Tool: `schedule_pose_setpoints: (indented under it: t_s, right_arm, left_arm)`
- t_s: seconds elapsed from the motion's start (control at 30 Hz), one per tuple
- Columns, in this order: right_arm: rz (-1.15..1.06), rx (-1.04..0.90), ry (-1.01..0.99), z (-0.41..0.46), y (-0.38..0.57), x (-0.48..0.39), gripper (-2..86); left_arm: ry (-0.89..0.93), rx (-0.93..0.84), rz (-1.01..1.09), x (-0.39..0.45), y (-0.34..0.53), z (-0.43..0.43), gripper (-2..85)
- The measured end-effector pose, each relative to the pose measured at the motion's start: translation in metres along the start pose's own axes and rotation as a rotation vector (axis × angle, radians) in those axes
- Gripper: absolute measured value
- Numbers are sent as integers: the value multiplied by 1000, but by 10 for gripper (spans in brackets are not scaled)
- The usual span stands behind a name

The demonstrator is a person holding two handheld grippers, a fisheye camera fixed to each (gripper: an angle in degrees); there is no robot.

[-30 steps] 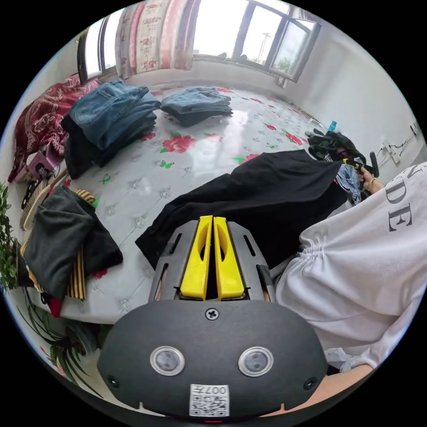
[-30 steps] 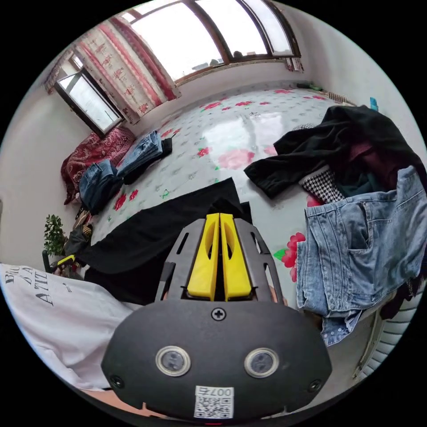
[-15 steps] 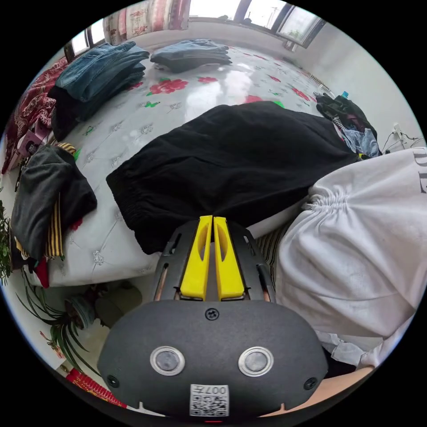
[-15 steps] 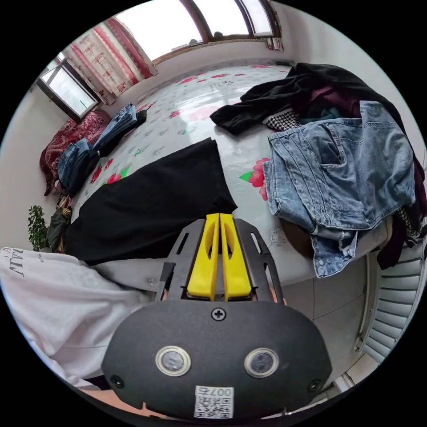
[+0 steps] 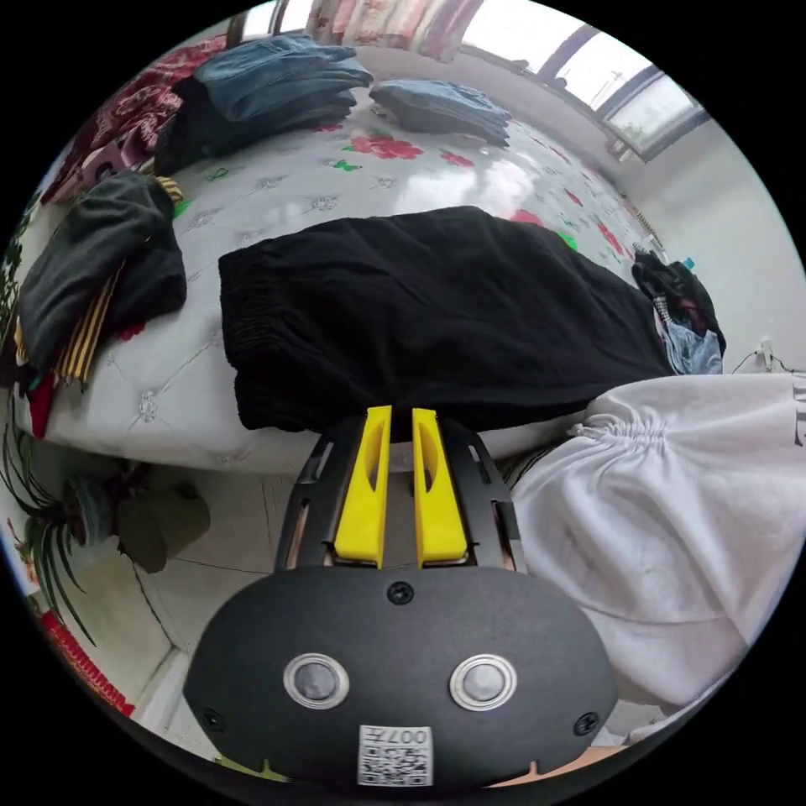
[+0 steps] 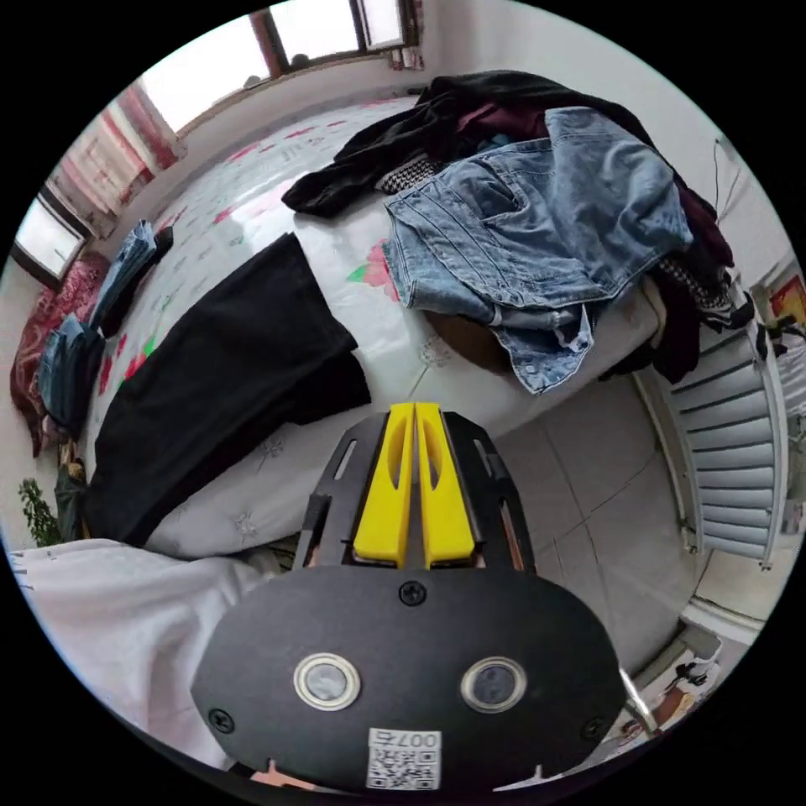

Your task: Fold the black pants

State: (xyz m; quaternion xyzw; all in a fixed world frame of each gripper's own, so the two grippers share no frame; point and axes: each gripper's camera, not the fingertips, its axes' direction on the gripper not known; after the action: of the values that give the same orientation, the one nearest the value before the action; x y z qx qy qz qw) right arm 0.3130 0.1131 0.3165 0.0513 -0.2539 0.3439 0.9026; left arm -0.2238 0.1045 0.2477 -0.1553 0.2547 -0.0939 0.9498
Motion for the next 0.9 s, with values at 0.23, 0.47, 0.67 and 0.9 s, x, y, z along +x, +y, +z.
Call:
schedule_pose_setpoints:
  t_s: [0.23,0.47,0.67,0.9]
  right_arm:
    - [267,108,-419,17,2,53,66]
    - [453,-55,-546,54,-21,54,78]
    - [111,180,-461,-7,-23,24,33]
    - [225,60,-311,14,-5,52,77]
  left_arm:
    - [188,182,-382,-70,46,-10,48]
    - [324,349,-648,-109,60,-4,53]
    - [477,442,-839,-132,82,17,62]
    - [486,453,-858,-143,83,27,64]
